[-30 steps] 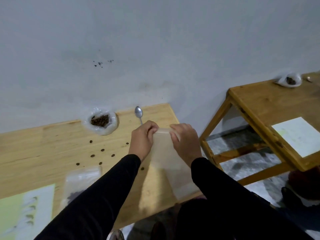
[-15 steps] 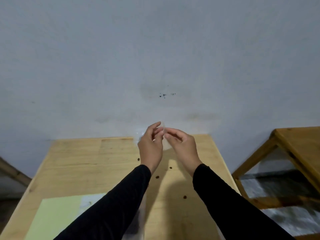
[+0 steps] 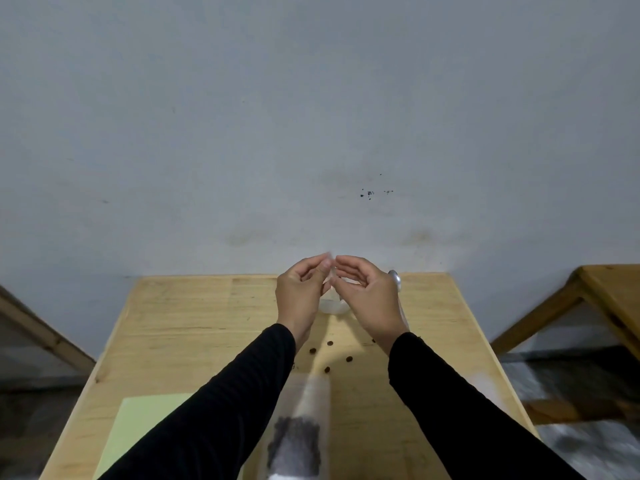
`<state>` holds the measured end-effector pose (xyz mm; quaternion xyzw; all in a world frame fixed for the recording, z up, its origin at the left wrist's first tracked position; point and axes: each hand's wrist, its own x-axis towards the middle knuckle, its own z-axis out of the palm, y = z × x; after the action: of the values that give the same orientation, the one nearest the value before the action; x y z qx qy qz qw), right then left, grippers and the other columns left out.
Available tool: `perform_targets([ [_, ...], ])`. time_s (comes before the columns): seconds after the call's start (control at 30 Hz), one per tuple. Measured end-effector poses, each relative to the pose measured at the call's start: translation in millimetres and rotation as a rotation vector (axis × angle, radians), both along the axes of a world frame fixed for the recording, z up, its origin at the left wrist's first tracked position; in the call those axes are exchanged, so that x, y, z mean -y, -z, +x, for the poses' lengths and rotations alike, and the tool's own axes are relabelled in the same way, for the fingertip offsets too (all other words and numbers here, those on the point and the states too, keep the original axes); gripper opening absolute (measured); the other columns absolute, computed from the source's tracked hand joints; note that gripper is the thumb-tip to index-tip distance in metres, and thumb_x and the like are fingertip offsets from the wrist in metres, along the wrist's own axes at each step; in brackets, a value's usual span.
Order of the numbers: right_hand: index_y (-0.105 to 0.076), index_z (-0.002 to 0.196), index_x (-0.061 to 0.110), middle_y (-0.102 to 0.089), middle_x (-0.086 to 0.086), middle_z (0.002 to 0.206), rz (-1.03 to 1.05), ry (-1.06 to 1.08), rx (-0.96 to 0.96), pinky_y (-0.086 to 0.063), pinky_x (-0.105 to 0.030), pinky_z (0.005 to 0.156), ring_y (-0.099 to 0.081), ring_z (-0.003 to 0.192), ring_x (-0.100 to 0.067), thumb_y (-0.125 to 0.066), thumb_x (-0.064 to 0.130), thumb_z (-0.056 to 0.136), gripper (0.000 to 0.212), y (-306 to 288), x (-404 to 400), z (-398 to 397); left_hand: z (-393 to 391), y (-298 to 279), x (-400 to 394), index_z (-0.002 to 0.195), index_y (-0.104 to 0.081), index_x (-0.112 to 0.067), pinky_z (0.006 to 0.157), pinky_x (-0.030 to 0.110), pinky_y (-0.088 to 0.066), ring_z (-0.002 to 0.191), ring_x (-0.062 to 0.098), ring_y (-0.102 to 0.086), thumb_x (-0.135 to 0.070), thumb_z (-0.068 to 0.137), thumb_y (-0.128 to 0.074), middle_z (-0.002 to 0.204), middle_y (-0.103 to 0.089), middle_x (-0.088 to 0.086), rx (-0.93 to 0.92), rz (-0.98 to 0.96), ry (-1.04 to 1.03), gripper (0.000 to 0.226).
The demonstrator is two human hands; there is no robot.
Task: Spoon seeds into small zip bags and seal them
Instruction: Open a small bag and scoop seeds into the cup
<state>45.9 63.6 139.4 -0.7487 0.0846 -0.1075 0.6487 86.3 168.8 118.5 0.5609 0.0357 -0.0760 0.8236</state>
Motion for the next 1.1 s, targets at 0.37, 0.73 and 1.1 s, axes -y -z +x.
perform_targets([
  [0.37, -0.063, 0.092, 0.018, -0.069, 0.006, 0.089, -0.119, 0.072, 0.081, -0.051, -0.015, 0.077, -0.066, 0.086, -0.004, -0.066, 0.011, 0.087, 0.009, 16, 19, 21, 13, 3, 17, 0.093, -0.072, -0.011, 0.074, 0.024, -0.055, 0.082, 0.014, -0.069, -0.012, 0.086, -0.068, 0.083, -0.071, 0.006, -0.004, 0.113, -0.018, 0.008],
  [0.73, -0.069, 0.081, 0.009, -0.063, 0.009, 0.063, -0.211, 0.062, 0.037, -0.045, -0.007, 0.059, -0.058, 0.057, 0.003, -0.066, 0.003, 0.083, 0.007, 33, 40, 40, 18, 9, 34, 0.088, -0.070, -0.018, 0.064, 0.013, -0.051, 0.069, 0.000, -0.066, -0.017, 0.087, -0.065, 0.075, -0.069, -0.005, 0.099, 0.549, -0.091, 0.006],
  [1.1, -0.074, 0.095, 0.018, -0.056, 0.000, 0.073, -0.419, -0.016, 0.028, -0.040, -0.011, 0.057, -0.049, 0.057, -0.006, -0.055, 0.003, 0.086, 0.025, 44, 51, 51, 22, 22, 17, 0.094, -0.067, -0.024, 0.069, 0.002, -0.043, 0.080, -0.005, -0.062, -0.017, 0.088, -0.062, 0.086, -0.068, -0.011, 0.220, 0.695, -0.057, 0.011],
])
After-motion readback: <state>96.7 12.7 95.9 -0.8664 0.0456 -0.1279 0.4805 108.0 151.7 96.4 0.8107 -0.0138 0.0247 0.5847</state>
